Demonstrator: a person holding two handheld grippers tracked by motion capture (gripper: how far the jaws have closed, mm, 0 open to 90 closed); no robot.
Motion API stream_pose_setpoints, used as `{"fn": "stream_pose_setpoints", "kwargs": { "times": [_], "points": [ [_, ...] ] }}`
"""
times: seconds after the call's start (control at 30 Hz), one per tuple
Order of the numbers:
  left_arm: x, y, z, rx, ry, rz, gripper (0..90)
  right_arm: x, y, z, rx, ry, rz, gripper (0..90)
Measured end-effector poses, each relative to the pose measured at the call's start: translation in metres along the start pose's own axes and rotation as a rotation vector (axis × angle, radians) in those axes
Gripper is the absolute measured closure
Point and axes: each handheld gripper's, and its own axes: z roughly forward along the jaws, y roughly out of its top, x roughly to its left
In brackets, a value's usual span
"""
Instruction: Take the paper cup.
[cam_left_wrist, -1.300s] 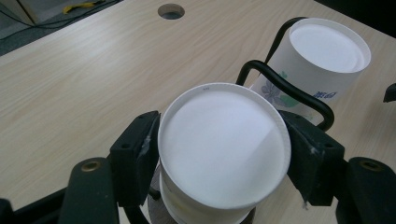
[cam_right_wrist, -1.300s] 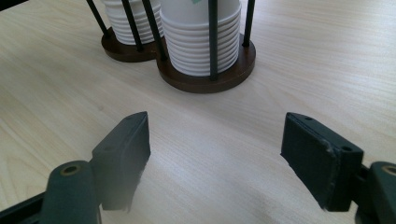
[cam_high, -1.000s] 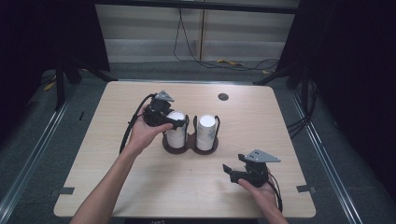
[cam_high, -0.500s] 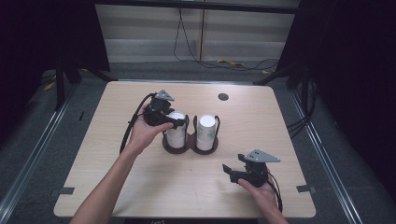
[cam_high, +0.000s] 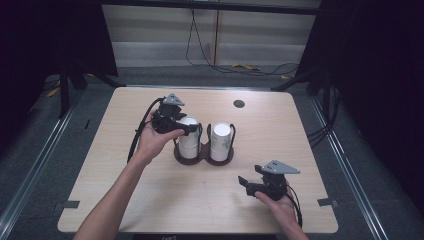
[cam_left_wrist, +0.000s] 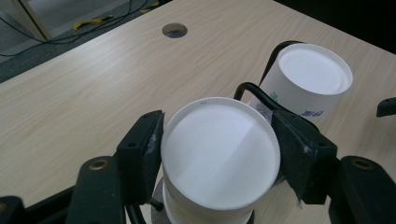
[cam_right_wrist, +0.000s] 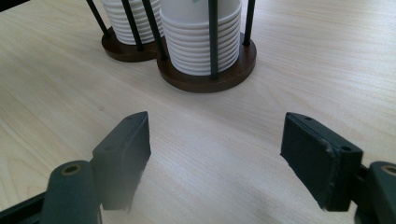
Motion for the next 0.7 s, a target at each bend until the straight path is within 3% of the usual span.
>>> {"fn": "stream_pose_setpoints", "kwargs": {
  "times": [0.7],
  "points": [
    [0.004,0.005,-0.017,-0.076,-0.013,-0.028,36.9,0.0,0.0,-0.001,-0.004,-0.003,-0.001,24.2]
  ]
}}
